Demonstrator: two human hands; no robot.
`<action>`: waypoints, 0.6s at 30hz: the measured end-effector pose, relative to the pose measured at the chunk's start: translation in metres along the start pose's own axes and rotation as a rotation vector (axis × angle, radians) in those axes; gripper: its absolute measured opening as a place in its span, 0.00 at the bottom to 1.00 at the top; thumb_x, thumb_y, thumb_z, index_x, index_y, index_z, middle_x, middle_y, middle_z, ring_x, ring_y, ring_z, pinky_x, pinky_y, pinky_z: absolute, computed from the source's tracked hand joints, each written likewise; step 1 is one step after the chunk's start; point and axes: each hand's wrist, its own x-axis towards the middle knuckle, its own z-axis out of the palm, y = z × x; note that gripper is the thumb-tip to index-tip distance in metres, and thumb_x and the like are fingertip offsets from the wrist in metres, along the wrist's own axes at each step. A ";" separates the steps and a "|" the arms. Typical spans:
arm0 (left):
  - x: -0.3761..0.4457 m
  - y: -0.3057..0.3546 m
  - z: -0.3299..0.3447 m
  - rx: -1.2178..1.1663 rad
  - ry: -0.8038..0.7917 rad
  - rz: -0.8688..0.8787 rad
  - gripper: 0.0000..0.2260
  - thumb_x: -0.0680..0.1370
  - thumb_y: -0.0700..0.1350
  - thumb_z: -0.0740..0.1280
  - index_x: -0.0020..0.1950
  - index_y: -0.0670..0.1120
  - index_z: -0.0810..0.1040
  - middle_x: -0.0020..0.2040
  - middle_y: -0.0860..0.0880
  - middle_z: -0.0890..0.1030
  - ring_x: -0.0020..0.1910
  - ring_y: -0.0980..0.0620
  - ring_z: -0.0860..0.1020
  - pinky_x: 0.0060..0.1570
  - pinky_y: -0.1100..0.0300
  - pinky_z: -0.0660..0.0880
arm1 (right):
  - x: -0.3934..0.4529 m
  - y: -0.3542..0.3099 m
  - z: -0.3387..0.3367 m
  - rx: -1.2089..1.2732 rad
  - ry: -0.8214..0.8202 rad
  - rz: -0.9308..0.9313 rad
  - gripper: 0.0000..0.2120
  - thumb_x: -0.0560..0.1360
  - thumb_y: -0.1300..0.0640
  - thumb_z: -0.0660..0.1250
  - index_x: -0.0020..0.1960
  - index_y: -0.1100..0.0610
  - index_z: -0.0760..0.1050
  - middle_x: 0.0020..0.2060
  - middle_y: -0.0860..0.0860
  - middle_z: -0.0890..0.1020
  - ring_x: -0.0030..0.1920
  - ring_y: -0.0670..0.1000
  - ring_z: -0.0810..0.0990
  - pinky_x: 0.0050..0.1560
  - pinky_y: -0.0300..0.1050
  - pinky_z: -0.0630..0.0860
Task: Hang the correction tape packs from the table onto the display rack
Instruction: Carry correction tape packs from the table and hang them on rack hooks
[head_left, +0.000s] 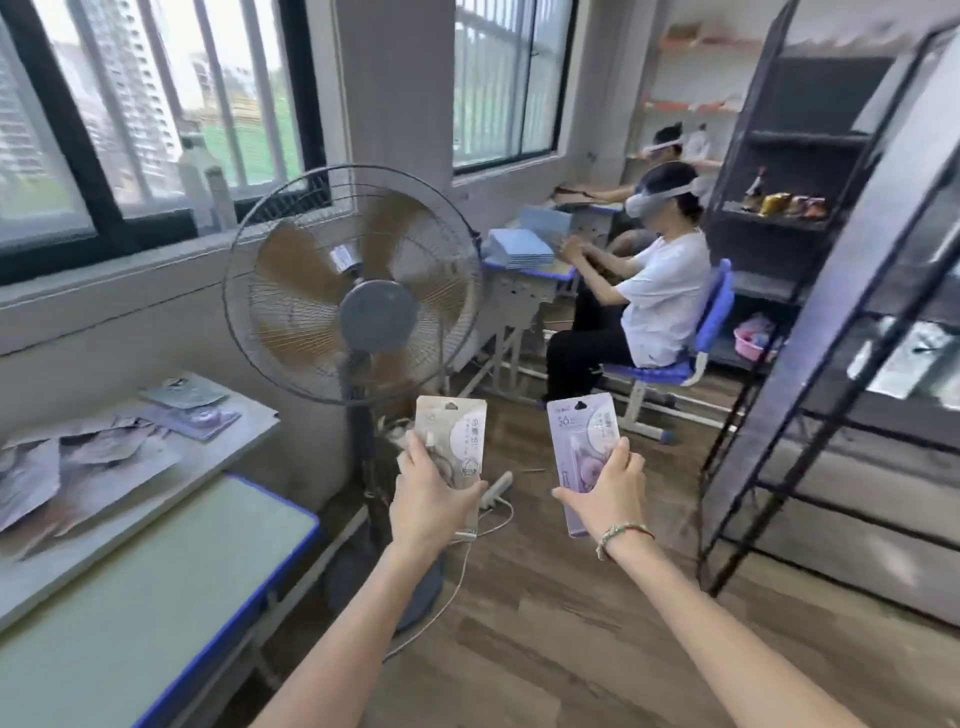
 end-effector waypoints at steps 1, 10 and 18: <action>-0.002 0.016 0.016 0.007 -0.037 0.032 0.52 0.68 0.59 0.75 0.78 0.44 0.45 0.71 0.43 0.63 0.67 0.42 0.70 0.60 0.49 0.71 | 0.001 0.018 -0.016 -0.001 0.030 0.040 0.51 0.64 0.49 0.79 0.74 0.63 0.51 0.63 0.59 0.65 0.62 0.59 0.68 0.58 0.48 0.68; -0.054 0.179 0.174 -0.008 -0.348 0.283 0.48 0.67 0.61 0.74 0.76 0.45 0.50 0.65 0.46 0.66 0.62 0.44 0.73 0.55 0.47 0.74 | 0.010 0.191 -0.165 -0.021 0.287 0.354 0.50 0.62 0.49 0.80 0.72 0.64 0.55 0.62 0.59 0.66 0.62 0.61 0.69 0.60 0.51 0.69; -0.111 0.313 0.304 -0.076 -0.446 0.391 0.47 0.68 0.59 0.74 0.76 0.45 0.50 0.64 0.45 0.66 0.62 0.43 0.72 0.55 0.49 0.74 | 0.035 0.338 -0.284 -0.065 0.401 0.475 0.53 0.64 0.48 0.79 0.75 0.63 0.49 0.65 0.59 0.64 0.65 0.60 0.66 0.58 0.50 0.70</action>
